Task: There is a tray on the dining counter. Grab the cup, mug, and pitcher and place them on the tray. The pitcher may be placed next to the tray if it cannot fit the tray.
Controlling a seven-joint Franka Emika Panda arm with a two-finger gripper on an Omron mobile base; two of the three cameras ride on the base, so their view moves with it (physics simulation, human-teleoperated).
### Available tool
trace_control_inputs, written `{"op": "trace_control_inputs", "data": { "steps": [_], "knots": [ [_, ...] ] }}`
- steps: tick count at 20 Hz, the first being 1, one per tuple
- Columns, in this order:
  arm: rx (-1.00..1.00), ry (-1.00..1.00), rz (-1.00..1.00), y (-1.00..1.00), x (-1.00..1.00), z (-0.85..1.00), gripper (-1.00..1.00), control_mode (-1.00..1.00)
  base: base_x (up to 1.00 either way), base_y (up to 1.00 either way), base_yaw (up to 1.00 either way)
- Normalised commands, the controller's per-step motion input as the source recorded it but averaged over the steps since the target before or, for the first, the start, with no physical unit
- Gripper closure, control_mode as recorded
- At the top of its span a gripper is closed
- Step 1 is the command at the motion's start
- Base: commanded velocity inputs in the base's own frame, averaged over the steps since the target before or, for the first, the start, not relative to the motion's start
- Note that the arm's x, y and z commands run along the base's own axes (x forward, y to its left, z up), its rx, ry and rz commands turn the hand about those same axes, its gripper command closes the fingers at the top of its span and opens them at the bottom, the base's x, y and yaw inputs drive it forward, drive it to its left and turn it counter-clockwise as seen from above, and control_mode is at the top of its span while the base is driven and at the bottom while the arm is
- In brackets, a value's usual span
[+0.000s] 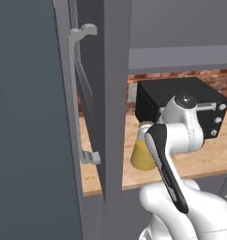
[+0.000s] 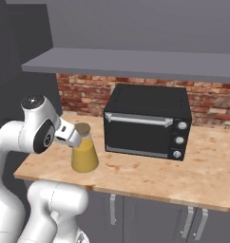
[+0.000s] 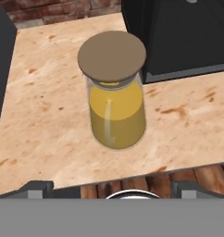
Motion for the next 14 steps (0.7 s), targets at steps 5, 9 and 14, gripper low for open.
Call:
{"op": "trace_control_inputs", "data": {
  "steps": [5,9,14],
  "knots": [
    [0.0,0.0,0.0,0.0,0.05,-0.02,-1.0,-1.0,0.0,0.0,0.0],
    [0.0,0.0,0.0,0.0,0.07,-0.13,-1.0,-1.0,0.0,0.0,0.0],
    [0.0,0.0,0.0,0.0,0.05,-0.08,-1.0,-1.0,0.0,0.0,0.0]
  ]
}}
